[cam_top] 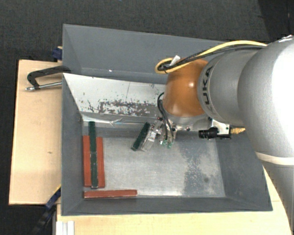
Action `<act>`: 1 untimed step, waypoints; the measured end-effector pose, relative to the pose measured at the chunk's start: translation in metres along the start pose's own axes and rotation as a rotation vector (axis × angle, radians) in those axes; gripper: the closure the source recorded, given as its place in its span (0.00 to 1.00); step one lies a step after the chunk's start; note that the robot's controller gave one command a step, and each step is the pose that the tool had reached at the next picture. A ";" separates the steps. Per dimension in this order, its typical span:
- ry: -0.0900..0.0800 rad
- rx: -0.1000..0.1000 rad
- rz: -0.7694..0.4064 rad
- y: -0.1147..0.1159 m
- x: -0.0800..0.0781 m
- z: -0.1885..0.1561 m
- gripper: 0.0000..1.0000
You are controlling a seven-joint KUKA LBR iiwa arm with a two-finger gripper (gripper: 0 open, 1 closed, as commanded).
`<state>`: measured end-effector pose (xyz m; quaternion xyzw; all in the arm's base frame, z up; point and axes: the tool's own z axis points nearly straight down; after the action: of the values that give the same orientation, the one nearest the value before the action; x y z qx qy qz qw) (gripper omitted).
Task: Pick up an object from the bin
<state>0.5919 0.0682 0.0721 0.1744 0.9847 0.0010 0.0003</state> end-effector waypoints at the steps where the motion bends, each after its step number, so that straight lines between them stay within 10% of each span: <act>1: 0.000 0.000 0.000 0.000 0.000 0.000 0.00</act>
Offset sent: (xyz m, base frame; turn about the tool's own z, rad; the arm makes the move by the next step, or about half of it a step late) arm 0.0000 0.0000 0.0000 0.0000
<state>0.5919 0.0681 0.0721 0.1744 0.9847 0.0010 0.0004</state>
